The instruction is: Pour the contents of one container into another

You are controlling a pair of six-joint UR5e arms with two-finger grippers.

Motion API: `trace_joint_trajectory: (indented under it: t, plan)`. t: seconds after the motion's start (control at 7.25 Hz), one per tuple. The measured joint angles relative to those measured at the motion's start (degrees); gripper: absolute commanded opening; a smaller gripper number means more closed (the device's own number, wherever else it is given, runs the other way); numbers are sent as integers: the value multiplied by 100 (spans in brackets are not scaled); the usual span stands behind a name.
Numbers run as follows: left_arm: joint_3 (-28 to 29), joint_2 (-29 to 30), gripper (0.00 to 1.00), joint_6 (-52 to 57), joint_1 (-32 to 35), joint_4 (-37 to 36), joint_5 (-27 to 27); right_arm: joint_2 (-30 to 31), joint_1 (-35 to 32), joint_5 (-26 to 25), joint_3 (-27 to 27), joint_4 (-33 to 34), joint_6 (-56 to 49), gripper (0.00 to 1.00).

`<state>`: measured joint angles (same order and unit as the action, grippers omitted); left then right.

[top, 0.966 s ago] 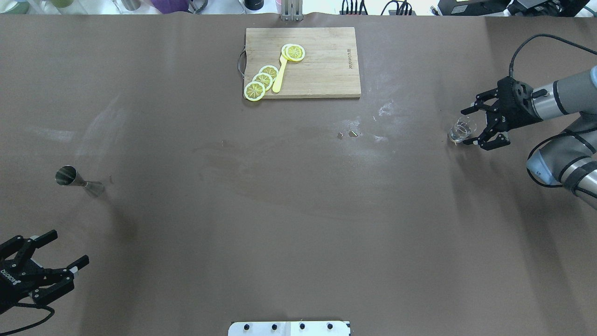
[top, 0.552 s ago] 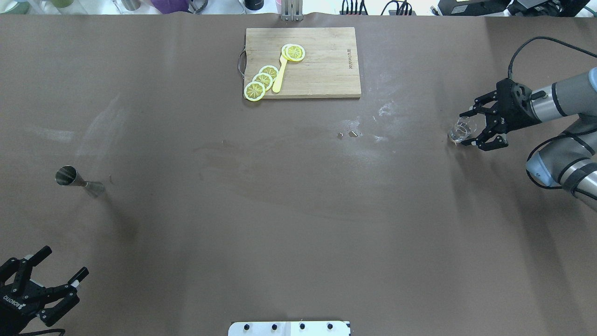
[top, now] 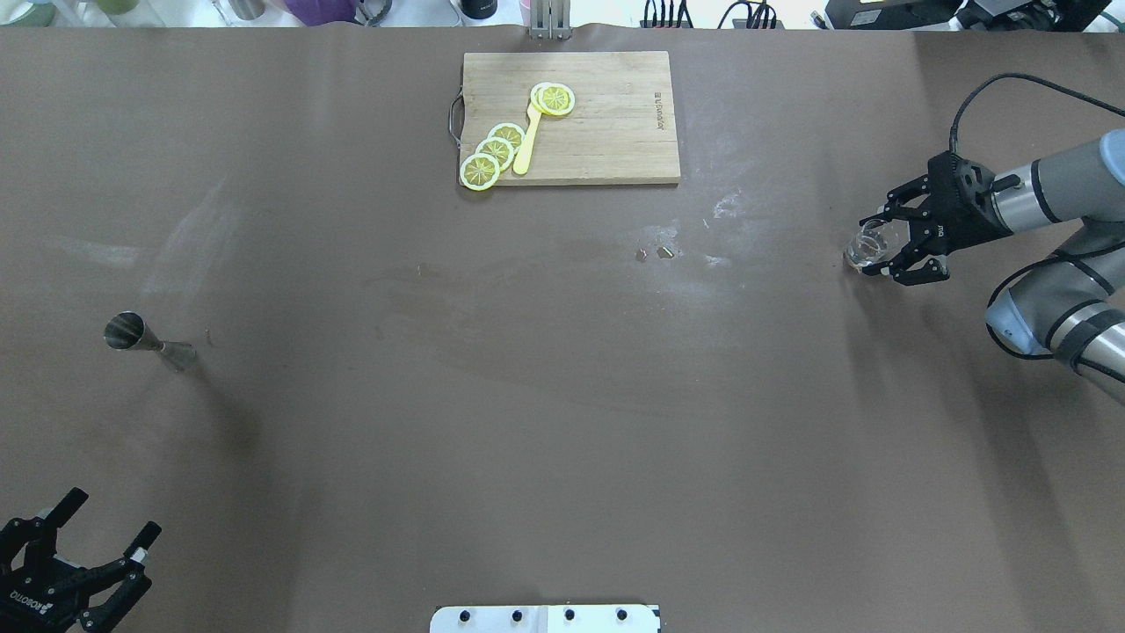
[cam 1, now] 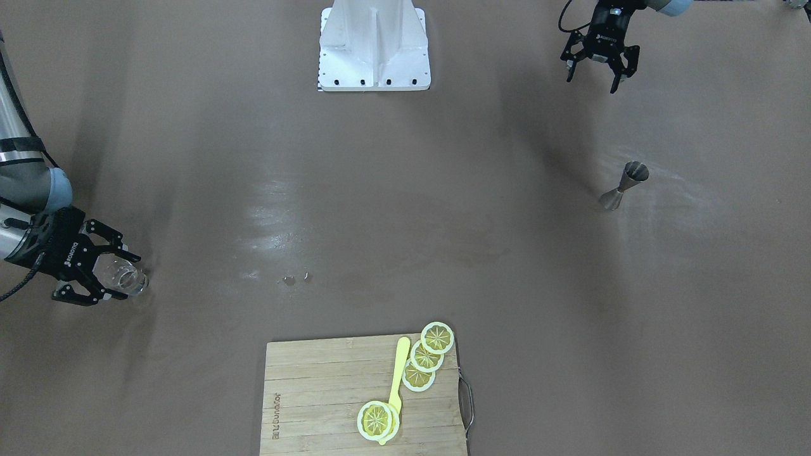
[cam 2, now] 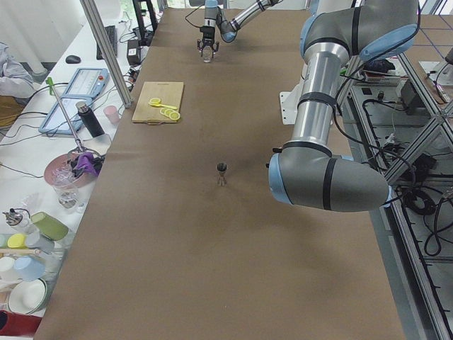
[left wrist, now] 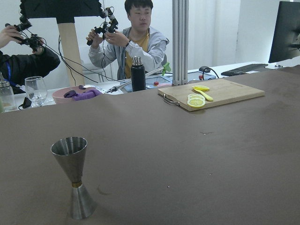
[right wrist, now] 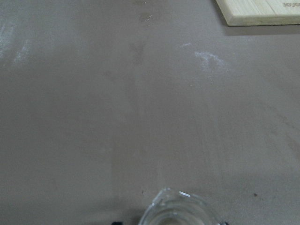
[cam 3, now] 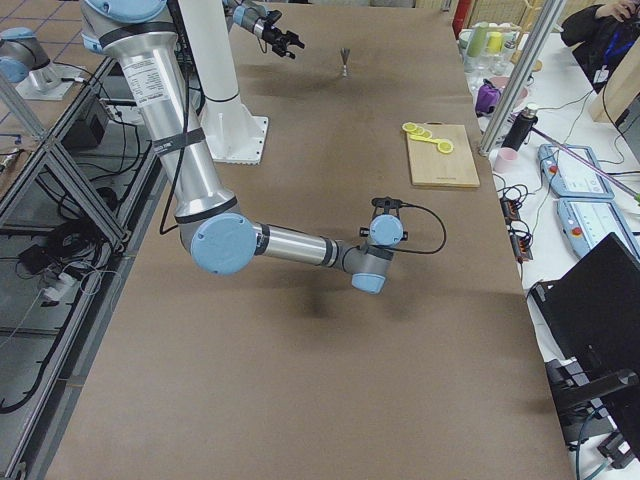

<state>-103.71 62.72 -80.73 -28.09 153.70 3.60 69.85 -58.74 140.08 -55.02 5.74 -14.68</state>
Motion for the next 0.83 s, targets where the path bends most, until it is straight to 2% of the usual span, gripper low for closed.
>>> trace_joint_trajectory:
  t: [0.41, 0.55, 0.69, 0.83]
  plan:
    - [-66, 247, 99, -2793, 708, -2973, -65, 51, -49, -5, -10, -1, -7, 7]
    - [-156, 340, 98, -3586, 926, -3912, -82, 51, -112, -1, -14, 5, -8, 0]
    - [-270, 394, 98, -4137, 1145, -4636, -132, 50, -184, 10, -16, 16, -8, 0]
    - [-342, 419, 97, -4416, 1355, -5048, -264, 45, -263, 32, -17, 29, -6, 0]
